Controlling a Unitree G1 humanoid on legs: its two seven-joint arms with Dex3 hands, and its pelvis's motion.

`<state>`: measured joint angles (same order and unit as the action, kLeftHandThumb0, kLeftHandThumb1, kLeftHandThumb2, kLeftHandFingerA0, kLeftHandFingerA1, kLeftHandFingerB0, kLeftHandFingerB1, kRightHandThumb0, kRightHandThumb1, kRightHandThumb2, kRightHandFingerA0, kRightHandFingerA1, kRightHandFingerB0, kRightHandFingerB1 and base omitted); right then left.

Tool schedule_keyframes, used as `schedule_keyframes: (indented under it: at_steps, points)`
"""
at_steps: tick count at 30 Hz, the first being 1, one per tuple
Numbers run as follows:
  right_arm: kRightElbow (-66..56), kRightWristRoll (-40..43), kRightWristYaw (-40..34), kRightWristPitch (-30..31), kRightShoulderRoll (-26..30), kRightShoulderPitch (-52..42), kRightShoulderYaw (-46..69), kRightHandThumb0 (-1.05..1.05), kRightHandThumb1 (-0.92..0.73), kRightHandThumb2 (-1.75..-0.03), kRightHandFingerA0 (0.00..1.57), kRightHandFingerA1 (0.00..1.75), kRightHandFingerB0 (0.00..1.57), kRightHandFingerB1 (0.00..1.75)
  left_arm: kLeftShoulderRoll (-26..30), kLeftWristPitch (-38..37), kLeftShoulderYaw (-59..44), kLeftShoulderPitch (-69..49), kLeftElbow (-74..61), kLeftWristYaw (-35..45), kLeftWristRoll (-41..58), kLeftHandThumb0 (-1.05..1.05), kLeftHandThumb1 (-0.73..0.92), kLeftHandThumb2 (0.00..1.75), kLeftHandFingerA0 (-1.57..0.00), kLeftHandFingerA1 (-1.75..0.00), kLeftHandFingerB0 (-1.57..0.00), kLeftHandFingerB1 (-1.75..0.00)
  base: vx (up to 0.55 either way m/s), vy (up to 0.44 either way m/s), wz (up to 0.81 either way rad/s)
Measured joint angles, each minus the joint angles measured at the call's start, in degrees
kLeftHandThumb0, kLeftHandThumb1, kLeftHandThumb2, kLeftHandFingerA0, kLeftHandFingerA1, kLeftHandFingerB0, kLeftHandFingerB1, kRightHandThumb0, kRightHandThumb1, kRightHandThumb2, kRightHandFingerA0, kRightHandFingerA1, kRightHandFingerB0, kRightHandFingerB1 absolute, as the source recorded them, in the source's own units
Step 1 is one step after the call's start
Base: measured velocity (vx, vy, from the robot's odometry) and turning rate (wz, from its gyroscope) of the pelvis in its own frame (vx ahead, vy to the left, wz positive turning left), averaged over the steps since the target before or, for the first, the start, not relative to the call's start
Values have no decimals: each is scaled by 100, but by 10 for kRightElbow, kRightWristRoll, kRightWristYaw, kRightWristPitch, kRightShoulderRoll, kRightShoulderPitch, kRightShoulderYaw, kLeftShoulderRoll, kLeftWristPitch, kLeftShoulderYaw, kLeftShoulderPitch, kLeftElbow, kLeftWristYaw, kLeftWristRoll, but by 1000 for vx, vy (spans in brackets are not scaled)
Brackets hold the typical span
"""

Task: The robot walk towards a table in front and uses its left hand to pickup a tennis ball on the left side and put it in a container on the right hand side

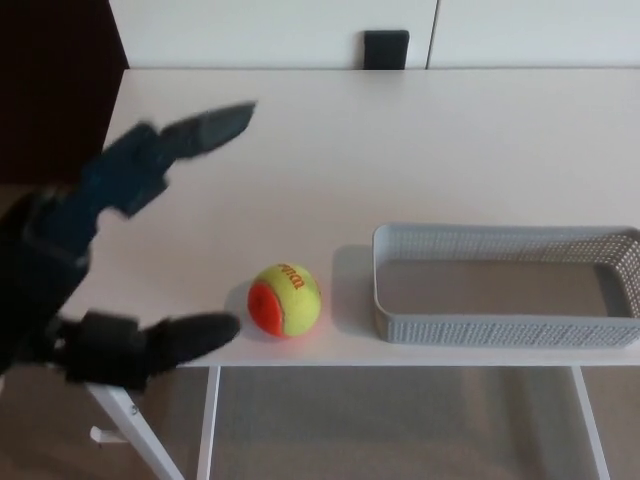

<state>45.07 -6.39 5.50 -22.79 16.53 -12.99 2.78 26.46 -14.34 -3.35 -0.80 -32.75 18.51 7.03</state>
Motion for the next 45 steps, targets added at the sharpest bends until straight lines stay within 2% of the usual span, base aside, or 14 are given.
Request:
schedule_keyframes:
  at_steps: [1,3,4,5,6,16,17,29,31,32,40,41,44,45]
  points:
    - [-1,0,2,1,1,0,0,-15,-50,-56,67,51,55,46,-1,11,14,25,15,0,-11,-37,38,58,-17,-36,-13,-32,0,0,0]
    - [-1,1,4,2,1,0,1,-15,-50,-56,67,51,56,46,-6,29,38,61,47,-2,-29,-29,43,53,-19,-33,-13,-26,0,0,0]
    - [-2,1,5,2,1,0,2,-14,-50,-56,67,50,56,46,-10,36,48,74,62,-3,-36,-31,38,56,-15,-35,-11,-30,0,0,0]
    - [-2,2,6,3,1,0,2,-9,-51,-54,69,49,57,45,-14,44,58,88,77,-3,-43,-18,33,84,-1,-49,0,-48,0,0,0]
    - [-4,2,8,5,1,0,3,-9,-51,-54,69,49,57,45,-19,54,70,103,98,-4,-52,-18,33,84,-1,-49,0,-48,0,0,0]
    - [-21,2,18,21,6,0,4,-11,-52,-55,66,48,55,44,-49,129,137,162,248,-20,-134,-19,28,81,-2,-49,0,-48,0,0,0]
    - [-23,2,19,23,6,-1,4,-11,-52,-55,66,48,55,44,-50,132,138,163,252,-21,-138,-42,34,60,-12,-39,-6,-21,0,0,0]
    - [-37,2,28,39,6,-1,4,-10,-52,-55,65,48,57,45,-60,156,171,157,298,-27,-195,-47,35,63,-12,-40,-7,-21,0,0,0]
    - [-37,2,29,40,6,-1,4,-12,-52,-55,64,47,55,44,-61,159,173,157,300,-28,-201,-46,33,72,-5,-33,-5,-22,0,0,0]
    - [-37,2,29,41,7,-1,4,-12,-52,-55,65,48,55,44,-61,161,176,155,299,-28,-205,-49,38,52,-9,-28,-3,-24,0,0,0]
    - [-37,2,36,46,7,3,4,-11,-52,-55,65,48,55,44,-67,166,197,133,291,-28,-230,-58,32,62,-7,-27,-5,-18,0,0,0]
    - [-38,3,37,48,7,4,4,-11,-52,-55,64,48,55,45,-68,167,202,131,289,-28,-234,-49,32,74,-1,-30,-1,-23,0,0,0]
    - [-39,3,41,53,7,6,4,-11,-52,-55,65,48,55,45,-70,169,206,128,288,-28,-240,-48,32,74,-2,-33,-3,-25,0,0,0]
    - [-39,3,42,53,7,8,4,-11,-51,-54,63,48,55,45,-72,169,208,125,288,-28,-242,-52,38,53,-8,-28,-5,-23,0,0,0]
